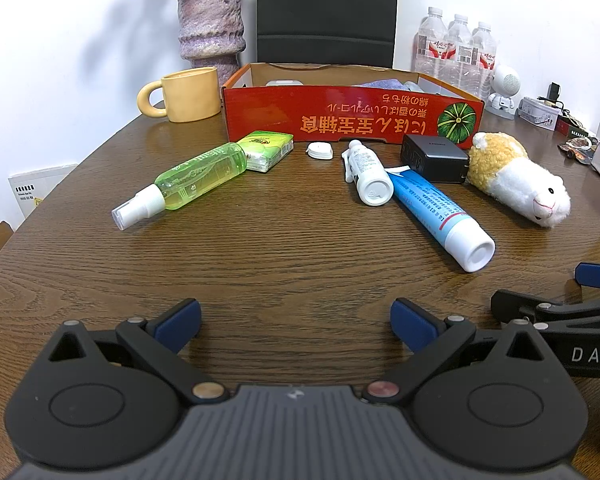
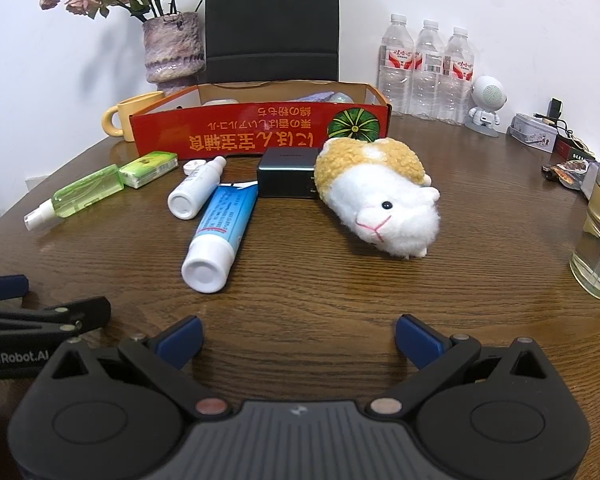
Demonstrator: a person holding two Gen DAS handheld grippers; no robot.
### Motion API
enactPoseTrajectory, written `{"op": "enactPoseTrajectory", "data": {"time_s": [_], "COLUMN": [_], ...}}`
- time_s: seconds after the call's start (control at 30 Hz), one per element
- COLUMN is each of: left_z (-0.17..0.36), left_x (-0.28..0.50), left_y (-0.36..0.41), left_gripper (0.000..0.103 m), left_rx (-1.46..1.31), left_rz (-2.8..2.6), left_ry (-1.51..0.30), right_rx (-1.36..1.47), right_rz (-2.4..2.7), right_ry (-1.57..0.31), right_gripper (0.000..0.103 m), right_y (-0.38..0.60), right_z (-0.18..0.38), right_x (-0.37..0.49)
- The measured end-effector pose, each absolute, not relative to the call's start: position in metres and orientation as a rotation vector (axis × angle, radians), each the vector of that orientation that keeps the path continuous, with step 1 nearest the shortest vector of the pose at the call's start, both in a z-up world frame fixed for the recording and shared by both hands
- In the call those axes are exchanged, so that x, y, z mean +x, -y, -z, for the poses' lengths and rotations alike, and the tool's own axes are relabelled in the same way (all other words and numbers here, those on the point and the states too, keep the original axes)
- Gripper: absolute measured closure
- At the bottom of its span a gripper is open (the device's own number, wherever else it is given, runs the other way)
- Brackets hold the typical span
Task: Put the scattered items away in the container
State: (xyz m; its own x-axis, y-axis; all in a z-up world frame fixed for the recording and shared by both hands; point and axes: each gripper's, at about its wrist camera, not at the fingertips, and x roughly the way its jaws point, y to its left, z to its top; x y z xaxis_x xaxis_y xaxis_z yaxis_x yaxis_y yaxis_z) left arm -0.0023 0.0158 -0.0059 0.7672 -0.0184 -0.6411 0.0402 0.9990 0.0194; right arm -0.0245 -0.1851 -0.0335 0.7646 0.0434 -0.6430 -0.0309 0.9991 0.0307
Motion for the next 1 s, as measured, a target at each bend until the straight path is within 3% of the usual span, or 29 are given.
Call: {"op": "enactPoseTrajectory", "data": {"time_s": [0.4,0.6,0.7,0.87,1.0], "left_z": [0.005,-0.026,-0.039,-0.047,-0.046], "left_x": [-0.002,0.013,0.032,0.061,0.097], "left_y": [-0.017,-0.049,-0.054,-0.030,-0.003], "left_gripper": [0.000,0.000,0.000,0.000,0.000], "left_rx": [0.041,-0.002,-0.044,0.008,0.034], "left_rz": [0.045,0.038,0.066,0.144,0.213], "left_ry": [-0.691,-0.609,-0.613,-0.604,-0.632], "right_rx": [0.022,-0.055,-0.154,-0.188,-0.172], "right_rz": [-0.062,-0.143,-0.167,-0.202,-0.181], "right_ry": [-0.694,-0.590,-0.601,-0.663,-0.694], "right_gripper": [0.000,0.001,0.020,0.068,0.074], "right_y": [0.185,0.166,0.146,0.134,0.147], "right_z": [0.033,0.019,0.017,0.022,0.019], "right_x": [-0.026,-0.025,-0.003,0.028,0.015]}}
